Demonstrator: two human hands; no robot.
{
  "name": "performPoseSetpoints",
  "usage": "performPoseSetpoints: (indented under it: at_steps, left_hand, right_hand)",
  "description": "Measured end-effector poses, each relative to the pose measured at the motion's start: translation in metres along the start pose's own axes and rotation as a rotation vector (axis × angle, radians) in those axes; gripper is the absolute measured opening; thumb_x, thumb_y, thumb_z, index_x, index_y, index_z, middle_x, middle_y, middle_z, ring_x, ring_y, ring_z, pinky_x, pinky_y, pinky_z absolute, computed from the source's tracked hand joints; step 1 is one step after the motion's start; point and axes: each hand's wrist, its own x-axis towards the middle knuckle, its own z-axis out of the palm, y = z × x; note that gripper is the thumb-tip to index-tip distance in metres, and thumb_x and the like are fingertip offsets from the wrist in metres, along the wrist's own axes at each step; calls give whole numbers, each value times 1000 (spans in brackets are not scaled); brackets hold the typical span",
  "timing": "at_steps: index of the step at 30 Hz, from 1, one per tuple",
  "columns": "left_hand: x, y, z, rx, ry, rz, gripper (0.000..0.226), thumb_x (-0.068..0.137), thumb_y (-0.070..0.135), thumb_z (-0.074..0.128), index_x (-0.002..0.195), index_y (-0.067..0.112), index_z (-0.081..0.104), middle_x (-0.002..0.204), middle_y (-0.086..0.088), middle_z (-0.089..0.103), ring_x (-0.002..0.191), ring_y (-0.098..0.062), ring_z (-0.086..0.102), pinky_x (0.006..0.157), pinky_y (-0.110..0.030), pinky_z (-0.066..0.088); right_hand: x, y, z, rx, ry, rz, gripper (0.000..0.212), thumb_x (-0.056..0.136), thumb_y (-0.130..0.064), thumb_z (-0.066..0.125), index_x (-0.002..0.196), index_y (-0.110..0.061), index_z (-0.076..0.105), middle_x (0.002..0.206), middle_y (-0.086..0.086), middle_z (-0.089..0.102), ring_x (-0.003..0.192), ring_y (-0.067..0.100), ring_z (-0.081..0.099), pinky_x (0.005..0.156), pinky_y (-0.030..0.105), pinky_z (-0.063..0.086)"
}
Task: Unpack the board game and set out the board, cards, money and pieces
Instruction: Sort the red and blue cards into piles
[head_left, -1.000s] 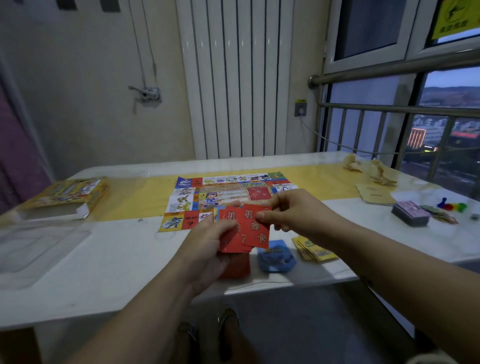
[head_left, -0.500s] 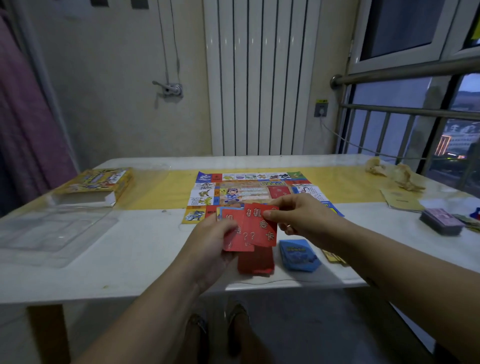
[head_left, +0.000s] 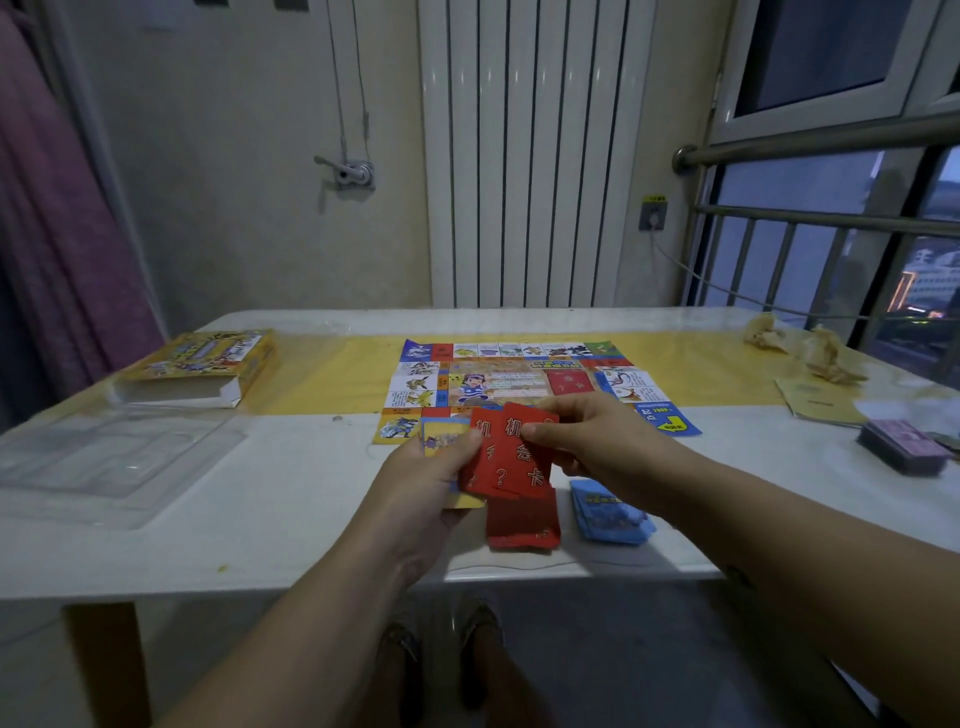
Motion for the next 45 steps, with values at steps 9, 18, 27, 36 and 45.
performPoseSetpoints:
  at_steps: [9,18,27,36,45]
  left_hand:
    - [-1,4,-3,71,-49,24,21,83,4,64,103,13,62,77,-2,72,67,-11,68,53,-22,51]
    - [8,12,-11,-360,89,-190,32,94,0,38,123,-7,50,95,-19,64,85,-24,62,69,-38,52]
    - [-2,5,1,36,-135,-70,34,89,-9,50,114,13,58,94,-10,74,82,-20,71,65,-28,58]
    - [-4,4,23,33,-223,-43,28,92,-3,46,114,9,58,87,-9,73,71,-18,71,55,-25,56]
    - [3,-8,37,102,-172,33,25,85,-2,60,105,13,62,92,-11,73,78,-21,71,67,-33,59]
  right_hand:
    - [1,-5,-3,-130,-37,-59,15,91,-20,60,105,-14,64,75,0,63,63,11,49,57,22,41]
    - [0,9,2,-526,-98,-26,33,94,-22,57,126,-14,59,106,0,68,86,9,59,77,25,50]
    - [-3,-7,-6,-324,35,-191,24,87,-37,64,105,-21,65,90,-9,64,61,-3,54,52,9,40]
    - [-11,-6,-28,-185,62,-123,9,81,-22,72,78,-16,65,69,3,65,59,8,53,59,27,42]
    - [-23,-1,-41,-183,-23,-90,13,86,-22,66,95,-13,70,74,2,66,53,2,49,55,20,39]
